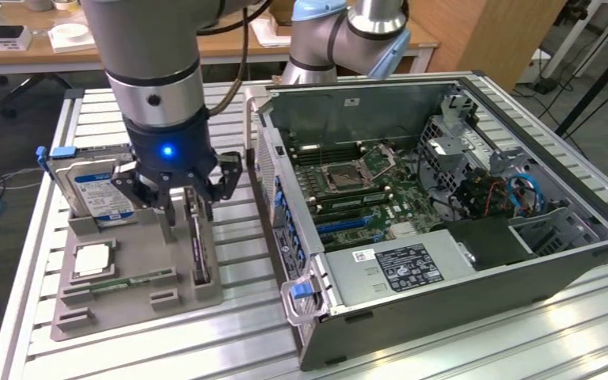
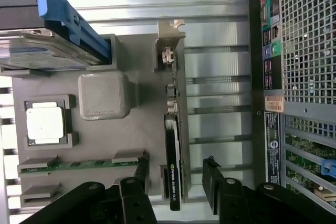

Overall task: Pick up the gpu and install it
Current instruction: 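Pick up the gpu and move the gpu toward the slot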

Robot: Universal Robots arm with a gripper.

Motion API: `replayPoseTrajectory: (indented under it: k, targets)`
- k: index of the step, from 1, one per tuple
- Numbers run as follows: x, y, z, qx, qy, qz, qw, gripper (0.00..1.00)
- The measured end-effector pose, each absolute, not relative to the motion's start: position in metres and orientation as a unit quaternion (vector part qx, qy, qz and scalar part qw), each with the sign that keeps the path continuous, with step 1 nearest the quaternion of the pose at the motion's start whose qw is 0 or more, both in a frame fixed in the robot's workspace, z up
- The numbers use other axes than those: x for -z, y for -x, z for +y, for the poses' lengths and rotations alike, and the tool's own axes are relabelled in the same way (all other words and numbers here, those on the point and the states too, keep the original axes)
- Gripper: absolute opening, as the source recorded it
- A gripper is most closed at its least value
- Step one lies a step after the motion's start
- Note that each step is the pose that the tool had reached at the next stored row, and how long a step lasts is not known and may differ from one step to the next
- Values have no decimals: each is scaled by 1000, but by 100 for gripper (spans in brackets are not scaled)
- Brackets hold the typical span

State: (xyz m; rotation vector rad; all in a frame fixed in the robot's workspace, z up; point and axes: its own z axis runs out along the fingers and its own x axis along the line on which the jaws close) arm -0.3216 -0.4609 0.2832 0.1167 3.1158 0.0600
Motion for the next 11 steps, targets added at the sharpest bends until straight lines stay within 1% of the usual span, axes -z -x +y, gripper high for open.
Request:
replayPoseTrajectory:
  k: [11]
  targets:
    - [-263, 322, -461, -19, -37, 999, 12, 53]
